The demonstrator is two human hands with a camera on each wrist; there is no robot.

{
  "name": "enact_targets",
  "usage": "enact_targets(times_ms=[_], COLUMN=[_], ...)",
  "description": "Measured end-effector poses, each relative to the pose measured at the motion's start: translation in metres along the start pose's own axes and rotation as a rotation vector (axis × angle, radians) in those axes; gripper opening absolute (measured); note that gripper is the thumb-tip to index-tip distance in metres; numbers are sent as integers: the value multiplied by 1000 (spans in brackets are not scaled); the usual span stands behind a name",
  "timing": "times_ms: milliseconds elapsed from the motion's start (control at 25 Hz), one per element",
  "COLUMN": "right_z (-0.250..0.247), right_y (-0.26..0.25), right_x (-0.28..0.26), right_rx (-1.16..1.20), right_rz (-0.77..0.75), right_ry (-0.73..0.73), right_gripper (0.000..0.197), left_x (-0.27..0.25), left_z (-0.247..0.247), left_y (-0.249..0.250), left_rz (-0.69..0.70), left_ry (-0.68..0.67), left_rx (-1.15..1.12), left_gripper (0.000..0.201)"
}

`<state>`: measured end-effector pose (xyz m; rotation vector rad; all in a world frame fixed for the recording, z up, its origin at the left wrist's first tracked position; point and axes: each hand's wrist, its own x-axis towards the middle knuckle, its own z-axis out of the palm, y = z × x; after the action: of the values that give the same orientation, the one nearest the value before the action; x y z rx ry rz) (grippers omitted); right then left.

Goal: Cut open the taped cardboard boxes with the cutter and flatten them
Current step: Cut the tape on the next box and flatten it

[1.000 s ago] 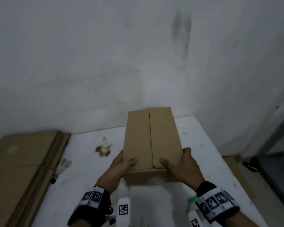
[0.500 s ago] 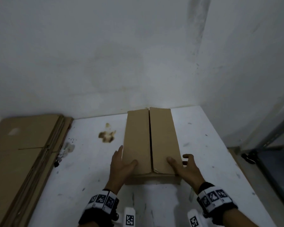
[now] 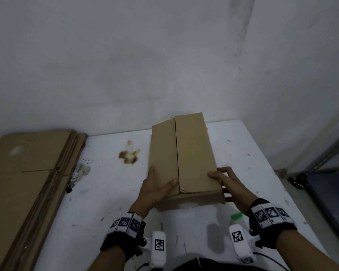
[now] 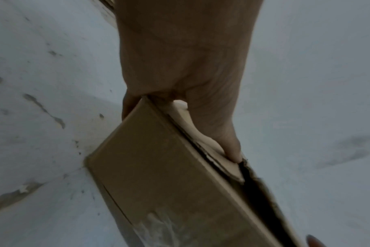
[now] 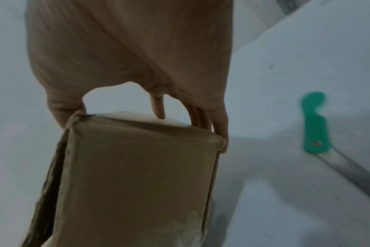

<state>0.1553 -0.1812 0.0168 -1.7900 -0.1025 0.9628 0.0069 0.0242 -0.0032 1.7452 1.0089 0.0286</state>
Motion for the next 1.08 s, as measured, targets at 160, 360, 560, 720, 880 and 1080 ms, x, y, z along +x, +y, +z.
enact_targets(times_ms=[160,360,560,720,880,1080], right_z=[2,40,65,68,70,75], right_y=[-42,-57,-59,-45,-21,-8], right_x=[-26,-47,-49,-41,-27,-15], right_rx=[-42,-398,-379,-104,223,111], right_rz=[-196,-302,-441,-346,-81,46], right_ry=[172,317,199,84,-61,-121], right_gripper=[68,82,65,66,66,72], left_x=[-5,-16,-16,-18,-23,-22], left_z=[-1,12,5,-14,-31,-16], left_y=[4,12,12,8,25,34], left_rz=[15,8,28,-86,-107,-66], left_ry=[-102,-187,-25,8,-102,-208], left_rx=[-127,-312,-430,-551,-704,-703], left_gripper=[100,76,73,48,77,72])
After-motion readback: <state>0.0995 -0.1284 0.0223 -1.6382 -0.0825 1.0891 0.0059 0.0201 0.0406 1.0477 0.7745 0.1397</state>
